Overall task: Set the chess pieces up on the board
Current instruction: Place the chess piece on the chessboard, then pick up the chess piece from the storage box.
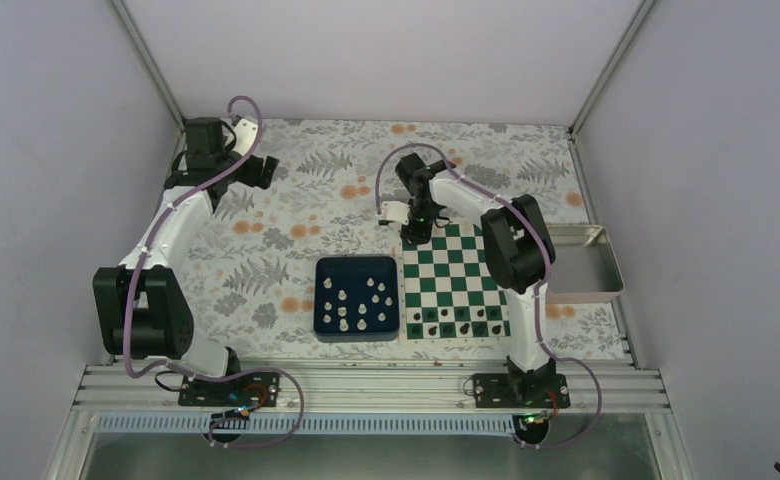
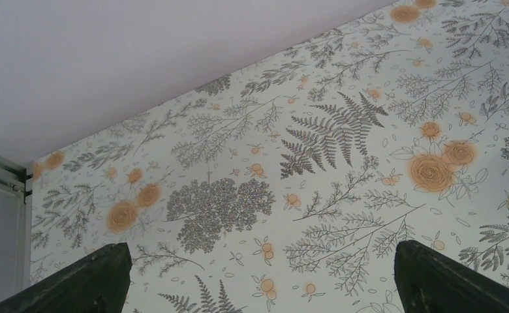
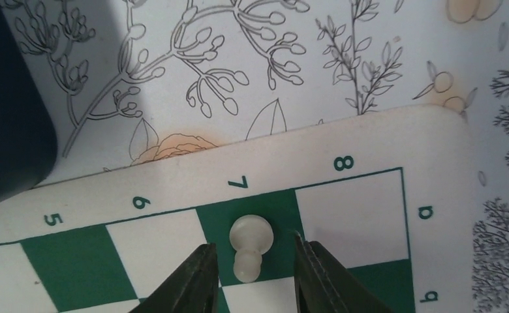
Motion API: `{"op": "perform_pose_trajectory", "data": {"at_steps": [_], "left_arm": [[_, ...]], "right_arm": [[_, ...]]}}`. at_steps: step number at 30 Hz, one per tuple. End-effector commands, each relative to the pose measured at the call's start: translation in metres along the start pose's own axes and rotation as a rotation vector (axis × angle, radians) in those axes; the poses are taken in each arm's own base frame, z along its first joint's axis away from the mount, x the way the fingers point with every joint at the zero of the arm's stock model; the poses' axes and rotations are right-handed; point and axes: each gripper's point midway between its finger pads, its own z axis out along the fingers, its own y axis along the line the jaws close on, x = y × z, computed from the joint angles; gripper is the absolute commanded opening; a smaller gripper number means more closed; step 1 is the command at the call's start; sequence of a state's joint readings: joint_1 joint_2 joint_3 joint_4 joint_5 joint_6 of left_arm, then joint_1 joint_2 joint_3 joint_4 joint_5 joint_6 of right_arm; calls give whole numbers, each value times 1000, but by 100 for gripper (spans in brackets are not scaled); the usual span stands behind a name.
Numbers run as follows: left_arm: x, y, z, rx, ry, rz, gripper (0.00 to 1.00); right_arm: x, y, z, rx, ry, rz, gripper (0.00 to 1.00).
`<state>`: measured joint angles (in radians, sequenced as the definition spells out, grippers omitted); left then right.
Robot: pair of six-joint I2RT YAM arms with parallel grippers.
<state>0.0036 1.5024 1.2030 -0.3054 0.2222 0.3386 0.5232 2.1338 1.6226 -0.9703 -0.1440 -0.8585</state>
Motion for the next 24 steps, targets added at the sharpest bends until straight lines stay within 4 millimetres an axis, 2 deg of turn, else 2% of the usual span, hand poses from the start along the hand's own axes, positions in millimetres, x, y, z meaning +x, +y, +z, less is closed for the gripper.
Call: {"op": "perform_pose_trajectory", "data": {"at_steps": [1,5,8,11,14,18,24], "left_arm": [[-3,-4,-3,21,-18,18,100],[-3,-3,-2,16,-18,17,100],[-4,-2,-3,15,-20,18,100],[-3,-2,-3,14,-19,18,100],[-4,-2,-3,13,-21,18,100],[-4,-3,-4,15,-22,18,100],[-6,-3,-7,15,-29,23,100]], "right_arm": [[-23,-4,-45,68,-65,-20,33],[-60,13,-76,119,-122,-104,37],[-95,45,-88,120,-161,-201,38],[-125,82,-90,86,-207,-297,38],[-145,110,-83,51,-242,-369,36],[-159,134,-64,0,-264,-430,34],[-169,156,-30,-37,-242,-476,36]]}}
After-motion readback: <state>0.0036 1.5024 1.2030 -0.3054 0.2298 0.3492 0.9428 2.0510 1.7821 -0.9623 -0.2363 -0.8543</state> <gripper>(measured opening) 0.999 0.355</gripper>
